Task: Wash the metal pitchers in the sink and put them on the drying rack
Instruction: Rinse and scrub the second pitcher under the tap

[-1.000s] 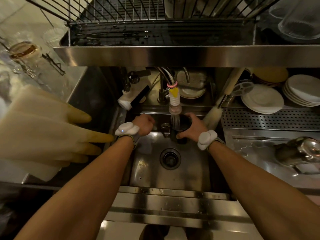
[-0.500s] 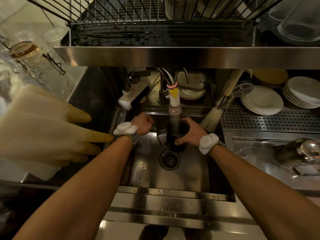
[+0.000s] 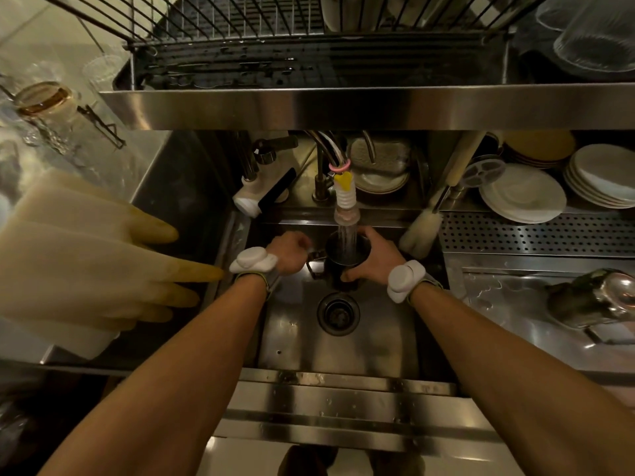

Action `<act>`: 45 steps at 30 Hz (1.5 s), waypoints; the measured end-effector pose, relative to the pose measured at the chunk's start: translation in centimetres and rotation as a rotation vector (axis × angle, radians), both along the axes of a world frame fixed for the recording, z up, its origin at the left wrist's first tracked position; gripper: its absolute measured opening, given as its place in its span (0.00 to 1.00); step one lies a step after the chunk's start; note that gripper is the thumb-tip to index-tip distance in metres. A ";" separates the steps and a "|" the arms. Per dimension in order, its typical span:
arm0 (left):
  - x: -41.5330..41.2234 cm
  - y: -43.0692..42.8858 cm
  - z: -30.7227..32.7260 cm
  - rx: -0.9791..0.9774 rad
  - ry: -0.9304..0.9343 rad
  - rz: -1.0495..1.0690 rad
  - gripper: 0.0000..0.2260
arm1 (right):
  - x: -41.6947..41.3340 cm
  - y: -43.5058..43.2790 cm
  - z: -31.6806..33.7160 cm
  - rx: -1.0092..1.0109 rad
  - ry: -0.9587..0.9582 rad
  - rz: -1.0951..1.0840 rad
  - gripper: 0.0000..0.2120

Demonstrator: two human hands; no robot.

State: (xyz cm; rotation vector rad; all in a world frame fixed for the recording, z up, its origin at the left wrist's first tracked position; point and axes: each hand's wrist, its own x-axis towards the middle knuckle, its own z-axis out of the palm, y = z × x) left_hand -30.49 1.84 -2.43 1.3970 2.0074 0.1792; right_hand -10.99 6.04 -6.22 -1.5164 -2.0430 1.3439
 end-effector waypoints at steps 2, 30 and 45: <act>0.6 0.0 0.2 -0.060 -0.055 -0.054 0.15 | 0.0 -0.2 0.3 -0.009 0.022 -0.006 0.47; 2.8 0.3 2.6 -0.003 0.218 -0.236 0.15 | 3.9 0.2 -0.4 -0.123 -0.044 -0.058 0.37; 3.8 1.2 3.9 0.058 0.482 -0.372 0.13 | 4.1 0.3 -0.2 -0.142 -0.031 -0.080 0.35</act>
